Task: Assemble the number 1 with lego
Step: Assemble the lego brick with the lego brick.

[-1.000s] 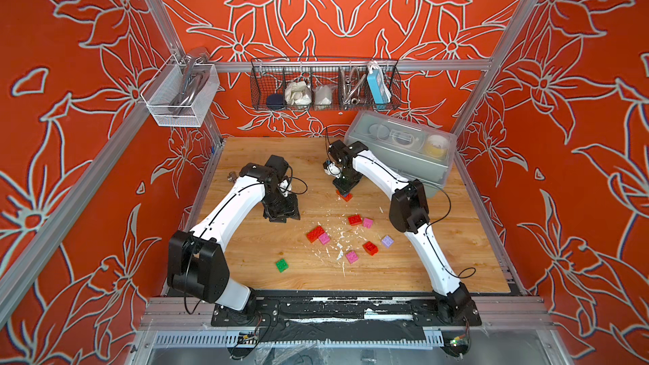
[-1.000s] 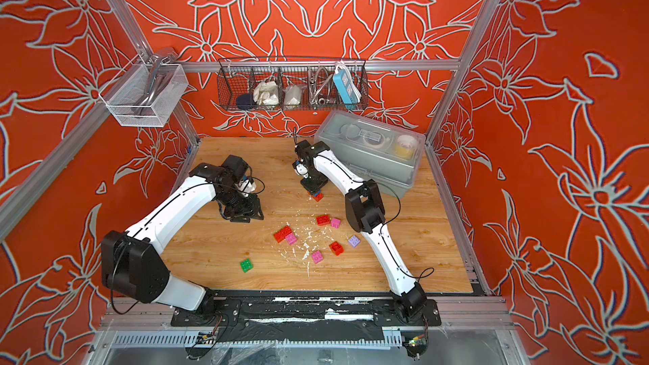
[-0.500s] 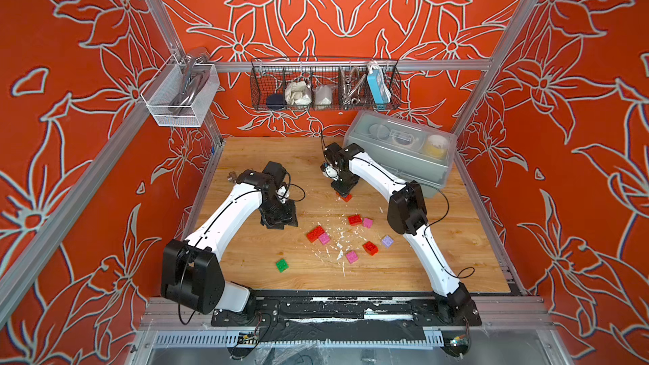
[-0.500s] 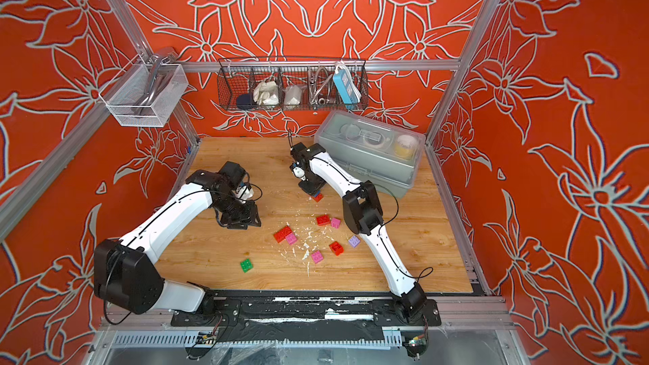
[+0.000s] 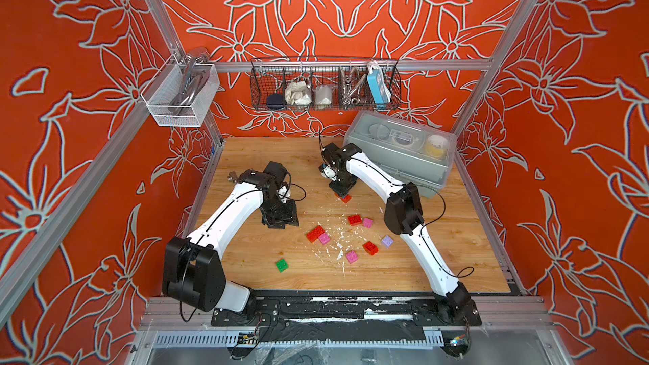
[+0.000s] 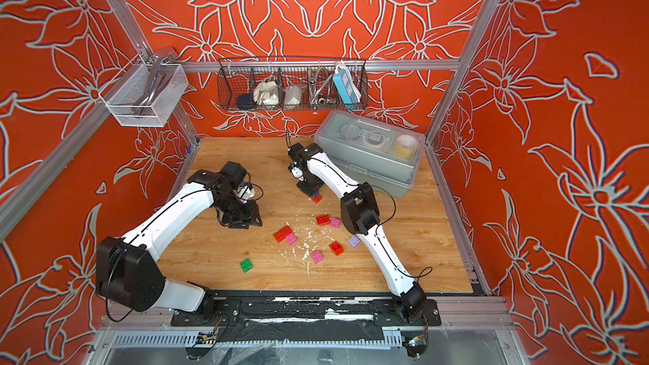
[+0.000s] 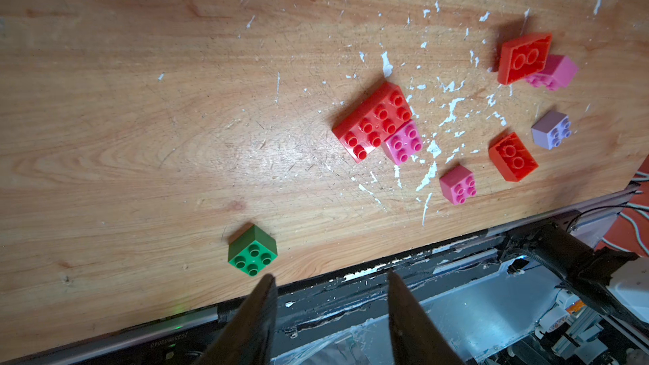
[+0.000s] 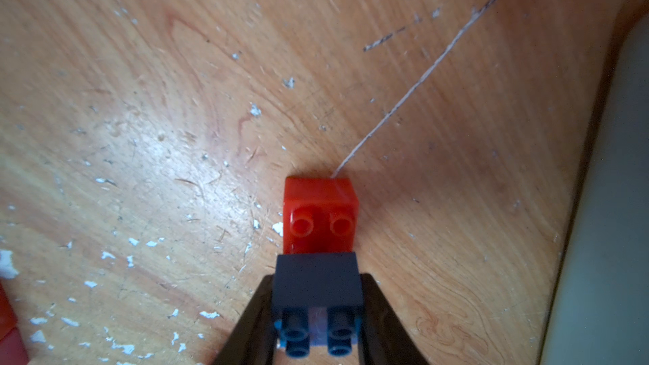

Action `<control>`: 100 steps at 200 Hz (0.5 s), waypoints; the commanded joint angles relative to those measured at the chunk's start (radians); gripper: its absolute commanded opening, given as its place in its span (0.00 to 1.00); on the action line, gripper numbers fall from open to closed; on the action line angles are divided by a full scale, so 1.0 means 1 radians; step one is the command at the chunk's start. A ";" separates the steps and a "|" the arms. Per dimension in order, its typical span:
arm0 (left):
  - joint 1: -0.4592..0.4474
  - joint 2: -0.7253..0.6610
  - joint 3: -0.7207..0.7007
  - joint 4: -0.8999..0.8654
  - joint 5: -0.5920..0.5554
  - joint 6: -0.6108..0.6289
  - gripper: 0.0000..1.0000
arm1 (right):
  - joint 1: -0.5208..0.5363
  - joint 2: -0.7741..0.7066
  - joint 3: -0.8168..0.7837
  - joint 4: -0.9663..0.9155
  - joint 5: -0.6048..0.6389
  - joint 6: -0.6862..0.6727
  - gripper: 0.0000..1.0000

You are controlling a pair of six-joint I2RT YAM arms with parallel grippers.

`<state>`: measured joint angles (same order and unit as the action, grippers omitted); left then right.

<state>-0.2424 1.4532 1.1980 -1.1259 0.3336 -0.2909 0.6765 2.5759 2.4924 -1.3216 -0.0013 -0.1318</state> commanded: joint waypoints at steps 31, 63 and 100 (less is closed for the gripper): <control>-0.005 0.061 0.005 0.058 0.056 -0.020 0.50 | 0.020 0.150 0.024 -0.049 -0.078 -0.005 0.22; -0.006 0.055 -0.002 0.084 0.066 -0.040 0.50 | 0.031 0.159 0.045 -0.056 -0.043 -0.013 0.24; -0.005 0.041 -0.019 0.086 0.053 -0.045 0.49 | 0.036 0.195 0.043 -0.004 -0.072 0.016 0.24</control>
<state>-0.2432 1.5093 1.1973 -1.0405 0.3820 -0.3241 0.6807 2.6247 2.5801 -1.3754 0.0071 -0.1383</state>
